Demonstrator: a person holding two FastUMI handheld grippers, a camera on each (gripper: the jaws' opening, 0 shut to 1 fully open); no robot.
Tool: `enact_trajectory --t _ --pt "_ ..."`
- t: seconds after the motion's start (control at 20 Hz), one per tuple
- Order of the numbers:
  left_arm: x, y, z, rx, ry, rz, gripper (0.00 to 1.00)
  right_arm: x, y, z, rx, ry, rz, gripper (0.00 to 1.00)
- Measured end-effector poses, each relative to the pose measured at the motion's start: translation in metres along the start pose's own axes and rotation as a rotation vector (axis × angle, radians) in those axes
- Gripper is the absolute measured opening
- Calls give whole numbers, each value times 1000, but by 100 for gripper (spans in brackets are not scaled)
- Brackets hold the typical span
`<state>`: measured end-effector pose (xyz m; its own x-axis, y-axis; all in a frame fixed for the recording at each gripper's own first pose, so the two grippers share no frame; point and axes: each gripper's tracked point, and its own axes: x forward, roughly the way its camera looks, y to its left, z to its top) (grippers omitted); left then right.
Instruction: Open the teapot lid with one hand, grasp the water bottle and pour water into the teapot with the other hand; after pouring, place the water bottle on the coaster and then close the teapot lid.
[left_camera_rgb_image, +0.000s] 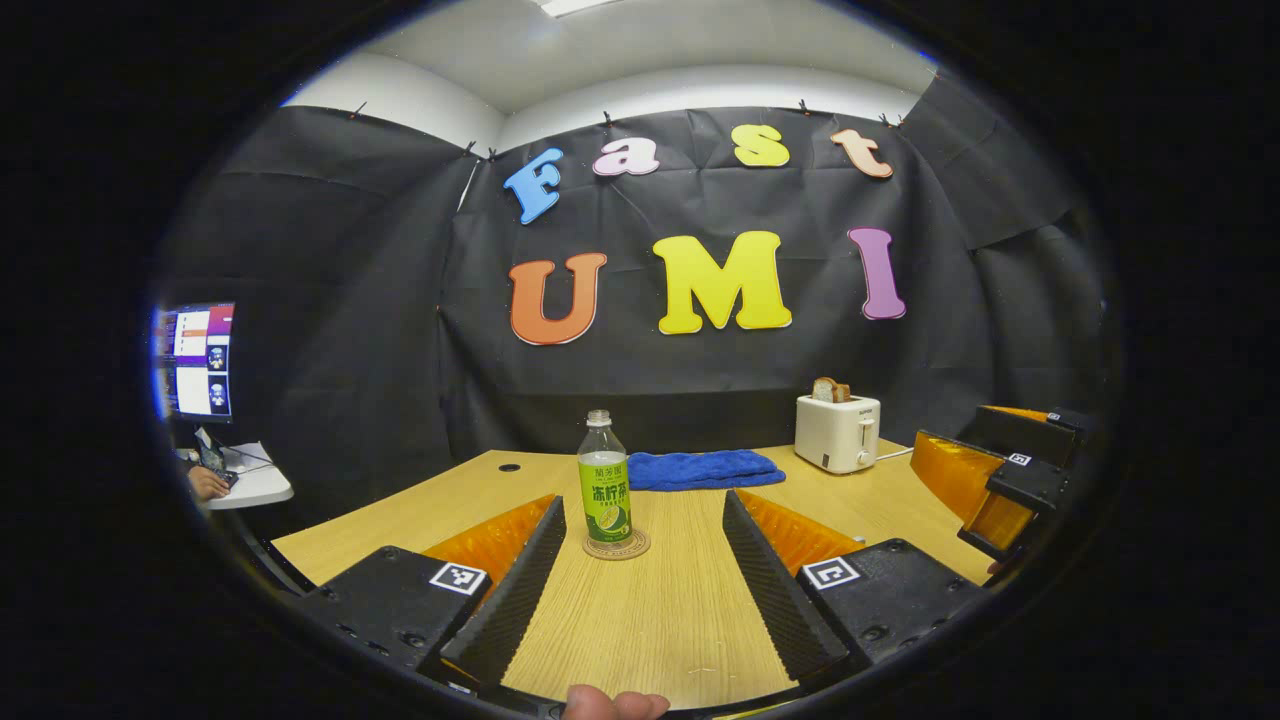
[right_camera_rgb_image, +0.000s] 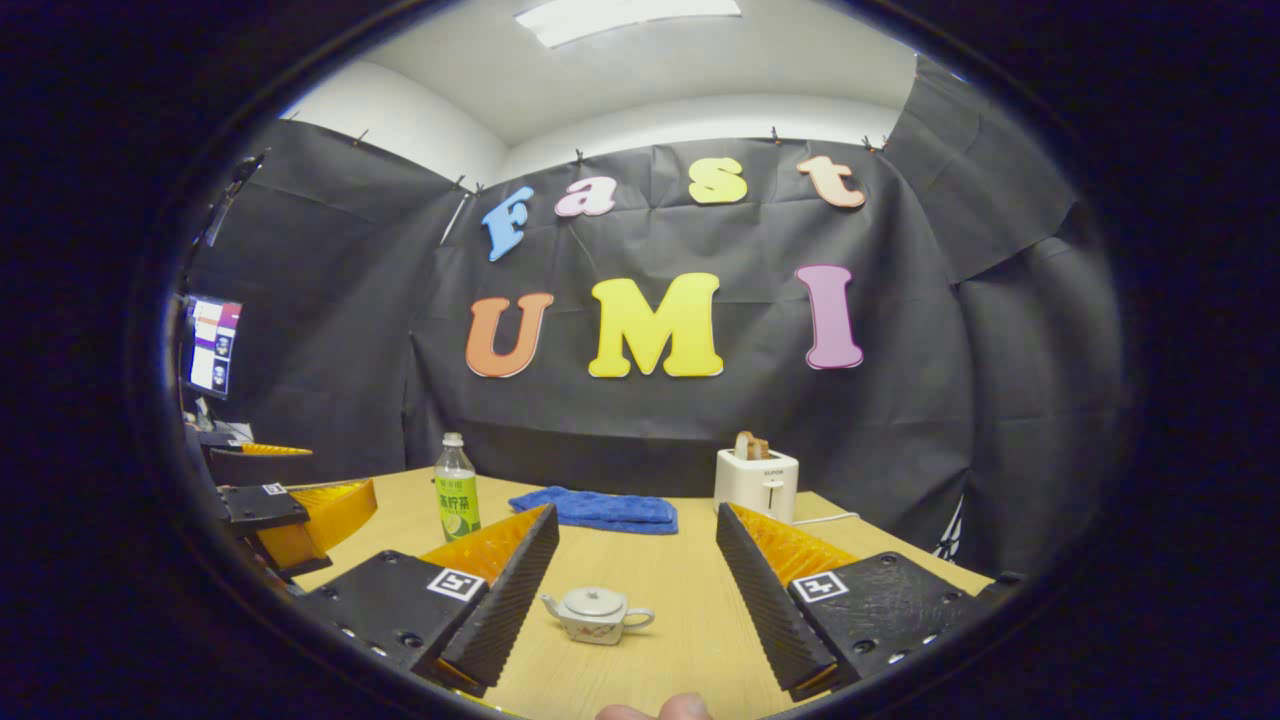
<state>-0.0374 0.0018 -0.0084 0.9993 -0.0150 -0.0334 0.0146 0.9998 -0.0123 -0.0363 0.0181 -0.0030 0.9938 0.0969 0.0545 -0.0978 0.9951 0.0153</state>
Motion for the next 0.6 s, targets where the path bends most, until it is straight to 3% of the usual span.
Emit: enact_trajectory --t 0.6 --pt "6 9 9 -17 -30 2 99 1 0 -6 -16 11 -21 95"
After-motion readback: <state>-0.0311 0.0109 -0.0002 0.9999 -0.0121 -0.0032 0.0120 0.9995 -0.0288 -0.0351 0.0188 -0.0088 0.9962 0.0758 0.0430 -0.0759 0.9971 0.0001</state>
